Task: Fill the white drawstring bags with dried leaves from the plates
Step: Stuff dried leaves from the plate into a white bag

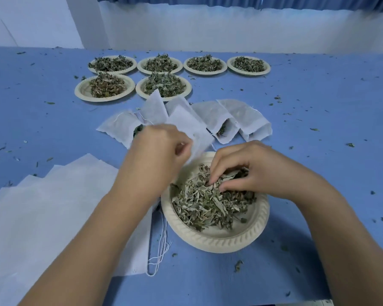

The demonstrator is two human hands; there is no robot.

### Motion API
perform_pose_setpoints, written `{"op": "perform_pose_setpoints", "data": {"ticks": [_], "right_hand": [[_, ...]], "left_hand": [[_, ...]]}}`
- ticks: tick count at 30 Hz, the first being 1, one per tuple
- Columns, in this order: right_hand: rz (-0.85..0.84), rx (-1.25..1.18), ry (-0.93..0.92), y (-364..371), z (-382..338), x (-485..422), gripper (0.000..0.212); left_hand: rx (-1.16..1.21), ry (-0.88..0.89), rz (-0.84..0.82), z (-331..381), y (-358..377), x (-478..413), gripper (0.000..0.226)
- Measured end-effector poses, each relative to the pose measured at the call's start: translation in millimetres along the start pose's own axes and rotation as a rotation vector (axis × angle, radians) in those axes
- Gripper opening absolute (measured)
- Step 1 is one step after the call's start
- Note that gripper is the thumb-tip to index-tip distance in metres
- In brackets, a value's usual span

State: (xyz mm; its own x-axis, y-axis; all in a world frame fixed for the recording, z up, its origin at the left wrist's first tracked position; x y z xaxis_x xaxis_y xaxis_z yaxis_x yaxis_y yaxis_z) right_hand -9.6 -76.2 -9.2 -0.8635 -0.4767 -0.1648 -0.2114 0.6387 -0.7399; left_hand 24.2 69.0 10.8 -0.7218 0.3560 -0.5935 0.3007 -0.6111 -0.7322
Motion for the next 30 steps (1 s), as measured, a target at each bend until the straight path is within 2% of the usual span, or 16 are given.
{"op": "perform_pose_setpoints", "data": {"ticks": [2,7,11,14,17,20,24,27,30], "right_hand": [[0.037,-0.035,-0.005,-4,1,1,0.011],[0.314,-0.361,-0.061,-33,-2,7,0.015],[0.414,-0.370,-0.124,-31,-7,4,0.023],[0.488,-0.390,-0.125,-25,-6,1,0.020],[0.563,-0.386,-0.066,-20,-2,1,0.017],[0.609,-0.344,-0.023,-19,1,2,0.022],[0.655,-0.212,-0.008,-17,1,3,0.018],[0.658,0.017,-0.073,-13,-6,2,0.012],[0.608,0.197,-0.185,-9,-14,0,0.008]], "left_hand": [[0.076,-0.051,-0.099,3,15,4,0.013],[0.301,-0.215,-0.023,1,18,9,0.009],[0.395,-0.287,-0.012,3,17,12,0.016],[0.448,-0.326,-0.030,3,18,12,0.006],[0.461,-0.388,-0.013,-1,19,14,0.026],[0.453,-0.418,0.056,-3,15,13,0.030],[0.521,-0.400,0.145,-3,6,13,0.026],[0.527,-0.343,0.201,2,2,14,0.014],[0.423,-0.249,0.245,8,-3,15,0.008]]}}
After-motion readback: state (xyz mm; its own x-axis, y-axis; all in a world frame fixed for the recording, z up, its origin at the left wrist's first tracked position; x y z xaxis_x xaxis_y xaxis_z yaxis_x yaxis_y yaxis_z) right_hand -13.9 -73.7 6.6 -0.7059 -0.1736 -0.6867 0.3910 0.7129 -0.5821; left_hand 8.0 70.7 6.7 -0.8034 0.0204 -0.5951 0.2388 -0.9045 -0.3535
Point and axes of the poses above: each hand's wrist, its own x-axis away from the middle knuckle, its own y-axis out of the palm, z = x × y, the point moved 6 cm from there along -x, towards the middle knuckle, and after that the axes turned 5 degrees about z, right-handed, at the moved point
